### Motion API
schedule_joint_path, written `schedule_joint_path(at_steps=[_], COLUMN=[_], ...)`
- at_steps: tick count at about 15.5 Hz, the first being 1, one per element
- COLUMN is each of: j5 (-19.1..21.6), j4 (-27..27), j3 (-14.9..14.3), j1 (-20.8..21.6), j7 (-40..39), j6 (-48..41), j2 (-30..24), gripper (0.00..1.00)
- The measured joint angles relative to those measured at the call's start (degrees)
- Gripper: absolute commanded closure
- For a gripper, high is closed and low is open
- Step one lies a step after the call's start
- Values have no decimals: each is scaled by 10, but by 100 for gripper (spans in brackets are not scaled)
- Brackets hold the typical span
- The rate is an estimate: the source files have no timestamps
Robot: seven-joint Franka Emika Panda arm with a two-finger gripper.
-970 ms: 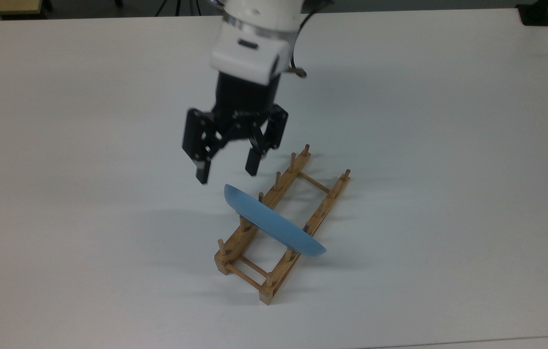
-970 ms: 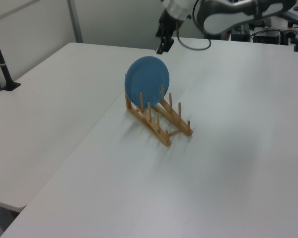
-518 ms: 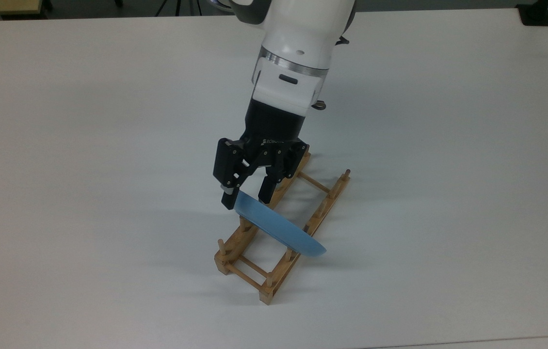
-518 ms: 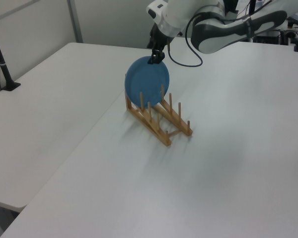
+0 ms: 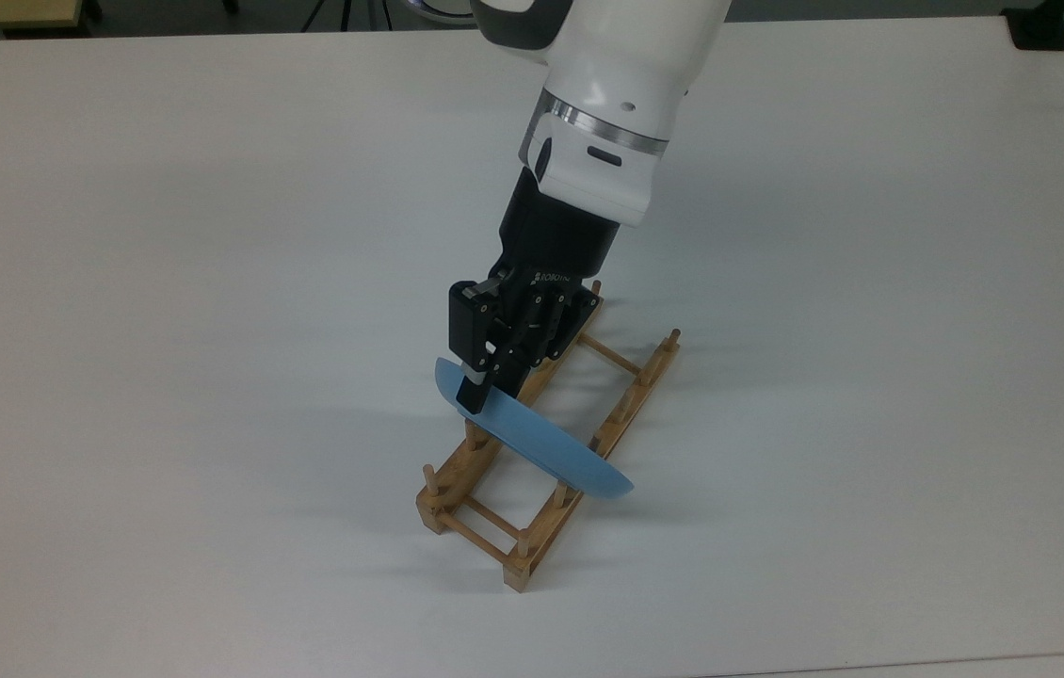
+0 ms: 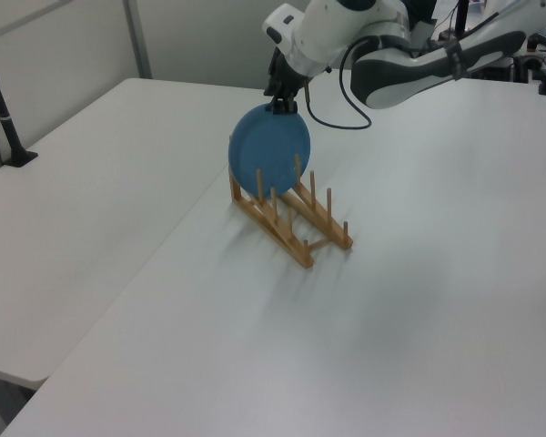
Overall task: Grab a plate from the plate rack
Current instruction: 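Close the gripper on the blue plate's rim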
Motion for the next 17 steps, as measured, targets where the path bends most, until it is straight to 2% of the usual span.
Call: schedule_joint_path(at_steps=[4,11,17], j5=[-30,-49,-50], j4=[0,-3,-3], j3=[0,0,0], j1=[0,1,7], j7=[1,1,1], j6=[0,0,0], j2=[2,3,5], gripper=[73,79,85])
